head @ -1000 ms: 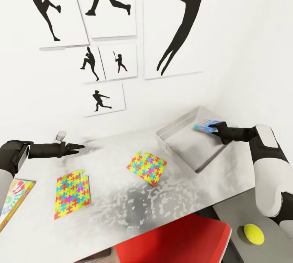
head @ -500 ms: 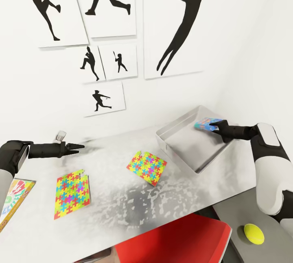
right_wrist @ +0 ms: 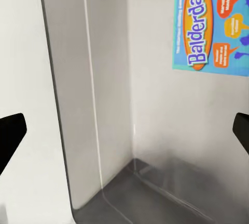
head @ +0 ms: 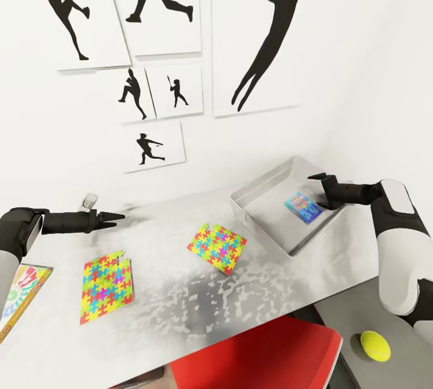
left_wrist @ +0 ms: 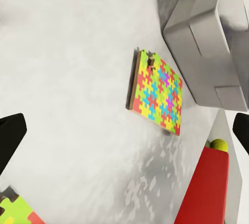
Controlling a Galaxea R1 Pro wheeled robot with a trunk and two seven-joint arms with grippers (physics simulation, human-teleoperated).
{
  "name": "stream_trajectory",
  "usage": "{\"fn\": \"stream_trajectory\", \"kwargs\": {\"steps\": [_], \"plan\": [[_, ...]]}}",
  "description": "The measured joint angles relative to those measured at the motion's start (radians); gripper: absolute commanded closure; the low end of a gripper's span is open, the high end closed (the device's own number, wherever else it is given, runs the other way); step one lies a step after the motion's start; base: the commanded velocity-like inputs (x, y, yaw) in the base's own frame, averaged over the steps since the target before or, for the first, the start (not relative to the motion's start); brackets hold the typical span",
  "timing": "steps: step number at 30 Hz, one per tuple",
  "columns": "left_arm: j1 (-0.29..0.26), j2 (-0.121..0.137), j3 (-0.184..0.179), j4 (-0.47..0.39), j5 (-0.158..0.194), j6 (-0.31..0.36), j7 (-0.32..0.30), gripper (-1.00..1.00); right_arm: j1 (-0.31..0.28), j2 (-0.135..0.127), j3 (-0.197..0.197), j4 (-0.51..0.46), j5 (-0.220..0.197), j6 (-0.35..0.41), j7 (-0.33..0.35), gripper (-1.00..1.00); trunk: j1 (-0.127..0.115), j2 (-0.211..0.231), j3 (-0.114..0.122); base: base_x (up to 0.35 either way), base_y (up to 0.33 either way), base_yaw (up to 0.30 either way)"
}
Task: Put all the toys in the child's room - the three board games (two on the bed and one on the table), the two jigsaw puzzles on the table, and the tennis ball on the table - inside the toy box on the table in the child's room.
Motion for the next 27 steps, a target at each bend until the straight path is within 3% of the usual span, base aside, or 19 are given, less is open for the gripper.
{"fn": "stream_trajectory", "kwargs": {"steps": [27], "plan": [[0.000,0.002,0.001,-0.001,0.004,-0.002,-0.002,-1.00,0.007,-0.001,-0.002,-0.011,-0.008,-0.001,0.002,-1.00,0.000,0.000,0.003,0.000,0.000,0.000]]}}
